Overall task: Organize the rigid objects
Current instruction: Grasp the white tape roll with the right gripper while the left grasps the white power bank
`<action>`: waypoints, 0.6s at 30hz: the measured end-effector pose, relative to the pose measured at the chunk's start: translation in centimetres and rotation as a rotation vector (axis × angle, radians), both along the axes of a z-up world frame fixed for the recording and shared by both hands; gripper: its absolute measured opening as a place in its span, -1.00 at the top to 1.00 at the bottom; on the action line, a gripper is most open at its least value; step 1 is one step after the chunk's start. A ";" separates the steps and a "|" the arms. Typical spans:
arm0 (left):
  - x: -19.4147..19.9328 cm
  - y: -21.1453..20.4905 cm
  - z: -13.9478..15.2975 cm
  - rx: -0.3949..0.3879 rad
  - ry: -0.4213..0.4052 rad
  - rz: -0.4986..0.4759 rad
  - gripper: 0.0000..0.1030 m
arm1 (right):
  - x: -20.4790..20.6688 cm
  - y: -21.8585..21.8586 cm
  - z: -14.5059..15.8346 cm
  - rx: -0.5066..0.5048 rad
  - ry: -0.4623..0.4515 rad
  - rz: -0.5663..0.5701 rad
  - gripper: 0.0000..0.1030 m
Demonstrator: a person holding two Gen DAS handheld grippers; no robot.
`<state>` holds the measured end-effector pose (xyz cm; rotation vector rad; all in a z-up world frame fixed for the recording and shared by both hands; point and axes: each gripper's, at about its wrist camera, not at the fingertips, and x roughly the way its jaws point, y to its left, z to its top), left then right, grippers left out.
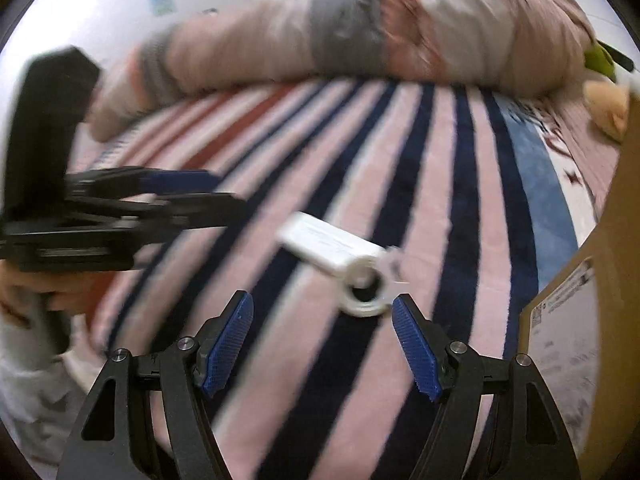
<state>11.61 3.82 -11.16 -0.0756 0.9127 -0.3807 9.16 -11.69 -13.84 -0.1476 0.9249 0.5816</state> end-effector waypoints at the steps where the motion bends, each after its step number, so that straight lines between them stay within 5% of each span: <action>1: 0.6 -0.2 -0.7 -0.003 0.013 -0.008 -0.10 | 0.5 -0.1 -0.8 -0.012 -0.008 -0.013 -0.33; 9: 4.0 -3.2 -3.4 -0.040 0.027 -0.103 -0.11 | 2.2 -1.8 -2.9 0.049 0.010 -0.058 0.24; 18: 4.6 -4.6 -4.7 -0.071 0.098 -0.246 -0.11 | 0.3 -2.7 -2.4 0.001 -0.016 -0.096 0.25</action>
